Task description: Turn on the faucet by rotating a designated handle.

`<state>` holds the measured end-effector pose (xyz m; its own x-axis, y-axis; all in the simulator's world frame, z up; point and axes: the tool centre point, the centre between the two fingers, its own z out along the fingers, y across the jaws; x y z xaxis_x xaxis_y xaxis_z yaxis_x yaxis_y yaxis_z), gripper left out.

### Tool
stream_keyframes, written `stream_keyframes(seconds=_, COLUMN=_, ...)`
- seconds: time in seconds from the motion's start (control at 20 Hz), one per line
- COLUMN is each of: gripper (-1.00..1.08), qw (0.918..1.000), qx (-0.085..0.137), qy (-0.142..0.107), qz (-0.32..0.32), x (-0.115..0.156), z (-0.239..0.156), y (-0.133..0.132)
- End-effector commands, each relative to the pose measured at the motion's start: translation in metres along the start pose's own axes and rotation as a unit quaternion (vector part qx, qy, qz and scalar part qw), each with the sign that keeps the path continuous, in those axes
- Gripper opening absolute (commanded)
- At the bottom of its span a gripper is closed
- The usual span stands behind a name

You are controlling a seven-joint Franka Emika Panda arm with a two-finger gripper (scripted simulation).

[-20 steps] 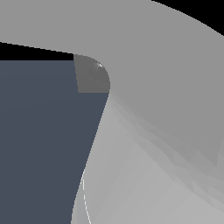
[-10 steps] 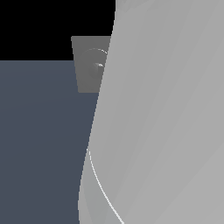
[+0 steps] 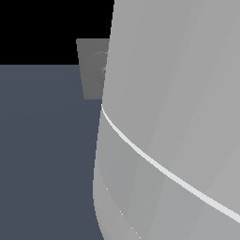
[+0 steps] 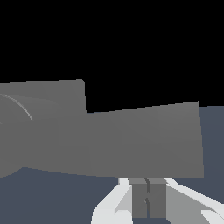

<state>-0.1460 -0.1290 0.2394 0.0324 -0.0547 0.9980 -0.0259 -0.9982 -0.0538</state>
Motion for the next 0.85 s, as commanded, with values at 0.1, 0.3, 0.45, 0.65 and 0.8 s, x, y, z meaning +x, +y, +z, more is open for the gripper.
stream_keyframes(seconds=0.1, gripper=-1.0, qw=0.9999, qx=0.003, qy=0.013, qz=-0.002, x=0.023, z=0.004, y=0.0)
stream_keyframes(seconds=0.3, gripper=-1.0, qw=0.9999, qx=0.003, qy=0.014, qz=-0.004, x=0.035, z=0.004, y=0.002)
stream_keyframes(seconds=0.45, gripper=-1.0, qw=0.9999, qx=0.003, qy=0.015, qz=-0.006, x=0.044, z=0.004, y=0.003)
stream_keyframes(seconds=0.65, gripper=-1.0, qw=0.9998, qx=0.003, qy=0.016, qz=-0.007, x=0.055, z=0.004, y=0.005)
stream_keyframes(seconds=0.8, gripper=-1.0, qw=0.9998, qx=0.003, qy=0.017, qz=-0.008, x=0.061, z=0.004, y=0.006)
